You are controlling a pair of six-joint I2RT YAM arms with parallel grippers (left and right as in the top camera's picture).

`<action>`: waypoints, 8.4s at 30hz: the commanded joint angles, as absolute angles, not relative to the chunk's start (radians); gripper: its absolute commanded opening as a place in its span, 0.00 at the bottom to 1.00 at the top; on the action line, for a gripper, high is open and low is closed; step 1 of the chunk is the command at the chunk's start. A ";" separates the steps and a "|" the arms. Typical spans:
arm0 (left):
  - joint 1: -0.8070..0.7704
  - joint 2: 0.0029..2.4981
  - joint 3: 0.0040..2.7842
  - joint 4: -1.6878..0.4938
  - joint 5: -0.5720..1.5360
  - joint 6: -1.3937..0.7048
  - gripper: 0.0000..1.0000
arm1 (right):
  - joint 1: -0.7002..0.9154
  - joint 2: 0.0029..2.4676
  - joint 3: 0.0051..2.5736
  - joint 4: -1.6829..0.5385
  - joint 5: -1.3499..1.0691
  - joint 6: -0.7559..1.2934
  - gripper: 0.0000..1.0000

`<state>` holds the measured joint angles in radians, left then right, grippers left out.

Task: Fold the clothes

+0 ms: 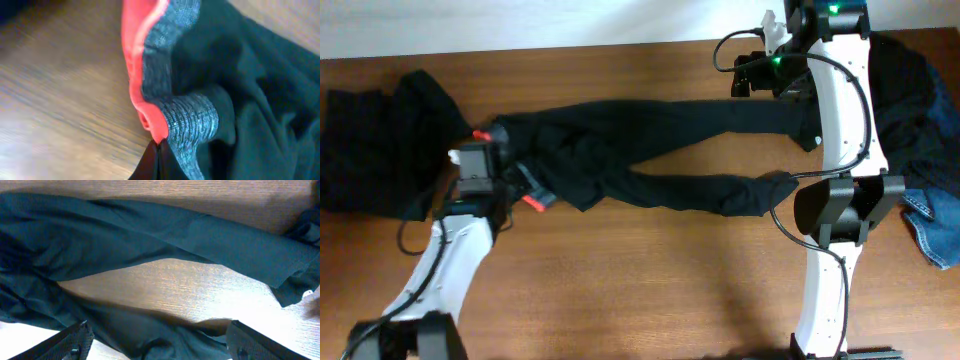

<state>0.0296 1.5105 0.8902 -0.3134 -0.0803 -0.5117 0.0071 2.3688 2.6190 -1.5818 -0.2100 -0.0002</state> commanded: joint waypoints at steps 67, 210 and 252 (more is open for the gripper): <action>0.080 1.443 1.188 -0.599 -0.071 -0.159 0.99 | -0.163 1.854 1.691 -1.395 -0.178 0.147 0.99; 0.080 1.449 1.179 -0.615 -0.070 -0.159 0.99 | -0.138 1.852 1.914 -1.426 0.153 0.458 0.99; 0.080 1.489 1.179 -0.622 -0.067 -0.159 0.99 | 0.086 1.853 1.462 -1.297 -0.004 0.105 0.84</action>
